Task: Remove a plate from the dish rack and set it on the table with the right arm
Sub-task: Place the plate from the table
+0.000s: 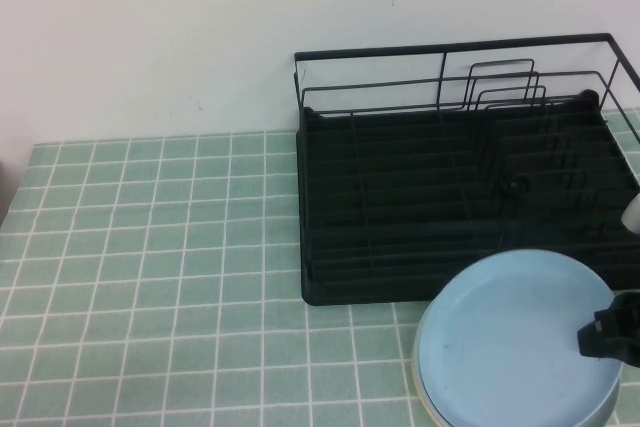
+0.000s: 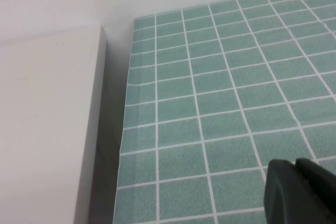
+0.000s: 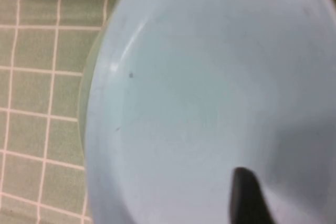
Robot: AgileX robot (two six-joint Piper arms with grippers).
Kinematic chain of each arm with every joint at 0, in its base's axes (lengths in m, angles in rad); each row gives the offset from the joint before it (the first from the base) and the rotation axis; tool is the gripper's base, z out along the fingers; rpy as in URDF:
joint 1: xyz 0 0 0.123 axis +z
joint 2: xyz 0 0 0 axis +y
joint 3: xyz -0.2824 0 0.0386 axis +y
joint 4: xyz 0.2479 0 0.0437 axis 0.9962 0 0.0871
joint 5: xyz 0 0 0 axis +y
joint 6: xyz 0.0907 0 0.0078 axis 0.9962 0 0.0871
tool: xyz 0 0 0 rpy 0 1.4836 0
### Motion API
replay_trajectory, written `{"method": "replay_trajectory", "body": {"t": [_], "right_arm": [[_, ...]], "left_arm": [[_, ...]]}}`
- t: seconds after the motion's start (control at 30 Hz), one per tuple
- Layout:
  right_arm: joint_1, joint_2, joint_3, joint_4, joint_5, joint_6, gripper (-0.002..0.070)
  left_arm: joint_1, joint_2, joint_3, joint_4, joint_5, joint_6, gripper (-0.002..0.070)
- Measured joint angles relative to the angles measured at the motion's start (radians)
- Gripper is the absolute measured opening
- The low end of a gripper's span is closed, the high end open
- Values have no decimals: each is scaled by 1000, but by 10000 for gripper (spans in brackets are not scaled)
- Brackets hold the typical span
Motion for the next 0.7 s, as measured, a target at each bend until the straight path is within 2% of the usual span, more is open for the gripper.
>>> {"method": "replay_trajectory", "body": {"t": [0.1, 0.2, 0.4, 0.7], "right_arm": [[0, 0, 0, 0, 11, 0, 398], [0, 0, 0, -2, 27, 0, 440], [0, -44, 0, -48, 62, 21, 455], [0, -230, 0, -164, 136, 113, 456]], "left_arm": [[0, 0, 0, 0, 0, 0, -3], [0, 0, 0, 0, 0, 0, -3], [0, 0, 0, 0, 0, 0, -3], [0, 0, 0, 0, 0, 0, -3]]}}
